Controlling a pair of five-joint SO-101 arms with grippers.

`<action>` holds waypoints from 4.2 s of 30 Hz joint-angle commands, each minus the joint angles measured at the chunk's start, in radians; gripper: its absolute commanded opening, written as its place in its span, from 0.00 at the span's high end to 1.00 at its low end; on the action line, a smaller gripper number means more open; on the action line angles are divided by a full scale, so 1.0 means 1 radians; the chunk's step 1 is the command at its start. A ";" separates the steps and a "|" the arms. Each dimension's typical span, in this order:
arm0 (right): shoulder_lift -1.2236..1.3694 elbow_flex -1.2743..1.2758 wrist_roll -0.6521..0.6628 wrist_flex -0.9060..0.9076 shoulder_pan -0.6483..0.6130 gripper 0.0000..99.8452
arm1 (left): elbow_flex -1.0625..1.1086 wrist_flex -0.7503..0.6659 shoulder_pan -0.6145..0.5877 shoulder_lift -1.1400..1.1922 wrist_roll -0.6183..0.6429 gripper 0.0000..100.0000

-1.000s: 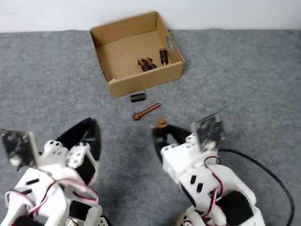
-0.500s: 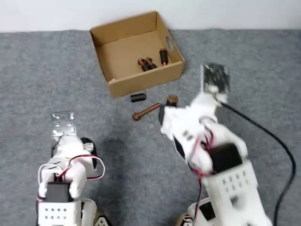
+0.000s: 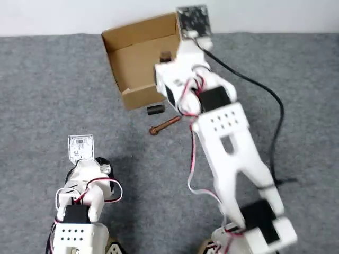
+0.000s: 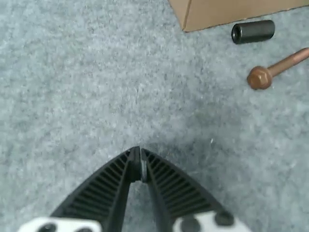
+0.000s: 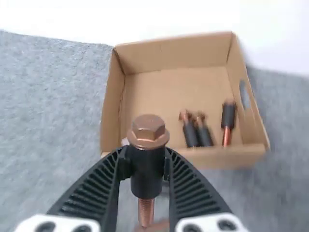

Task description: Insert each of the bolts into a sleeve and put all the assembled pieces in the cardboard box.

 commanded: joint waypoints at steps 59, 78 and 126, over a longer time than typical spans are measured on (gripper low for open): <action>0.785 -1.008 0.529 0.679 -0.044 0.99 | -0.002 -0.043 -0.037 -0.003 0.094 1.00; 1.041 -1.014 0.895 0.601 -0.056 0.84 | 0.004 -0.044 -0.037 -0.003 0.130 1.00; 1.018 -1.508 0.428 0.926 -0.070 0.99 | 0.004 -0.046 -0.038 -0.003 0.133 1.00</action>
